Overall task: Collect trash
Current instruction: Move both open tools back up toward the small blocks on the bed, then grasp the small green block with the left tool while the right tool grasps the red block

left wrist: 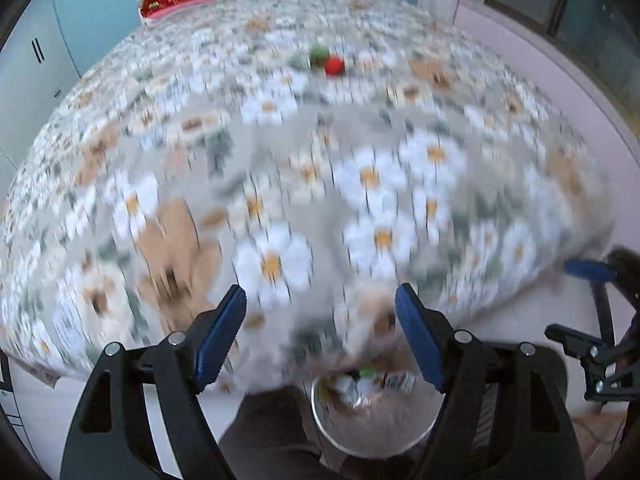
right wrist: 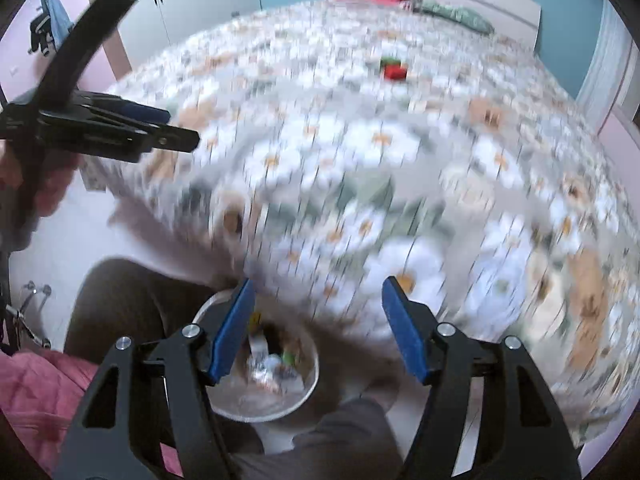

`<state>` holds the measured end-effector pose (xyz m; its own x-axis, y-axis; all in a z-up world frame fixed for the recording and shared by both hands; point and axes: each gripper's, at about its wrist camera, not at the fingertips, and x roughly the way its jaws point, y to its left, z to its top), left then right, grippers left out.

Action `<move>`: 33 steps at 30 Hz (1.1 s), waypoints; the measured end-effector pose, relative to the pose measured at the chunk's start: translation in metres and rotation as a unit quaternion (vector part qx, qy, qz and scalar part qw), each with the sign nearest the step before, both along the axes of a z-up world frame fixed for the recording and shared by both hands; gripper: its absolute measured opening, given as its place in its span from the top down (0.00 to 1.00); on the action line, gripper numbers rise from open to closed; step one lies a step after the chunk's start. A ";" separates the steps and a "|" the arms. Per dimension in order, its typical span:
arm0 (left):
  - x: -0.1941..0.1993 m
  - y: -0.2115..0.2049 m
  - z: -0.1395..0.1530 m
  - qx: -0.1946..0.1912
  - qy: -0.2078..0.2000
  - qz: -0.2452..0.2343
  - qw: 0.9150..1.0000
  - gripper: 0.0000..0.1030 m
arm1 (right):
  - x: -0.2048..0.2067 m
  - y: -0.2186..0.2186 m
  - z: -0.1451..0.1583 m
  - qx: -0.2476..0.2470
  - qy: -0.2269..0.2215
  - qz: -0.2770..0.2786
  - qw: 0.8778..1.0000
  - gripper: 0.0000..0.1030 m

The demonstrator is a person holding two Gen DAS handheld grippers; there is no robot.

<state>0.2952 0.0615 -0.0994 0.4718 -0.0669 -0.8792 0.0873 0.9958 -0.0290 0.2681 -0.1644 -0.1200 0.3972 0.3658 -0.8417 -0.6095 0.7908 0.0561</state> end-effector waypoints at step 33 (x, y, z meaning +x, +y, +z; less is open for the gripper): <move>0.333 -0.026 -0.011 0.005 -0.003 0.053 0.999 0.21 | 0.305 0.072 -0.002 0.045 -0.047 0.083 0.994 0.29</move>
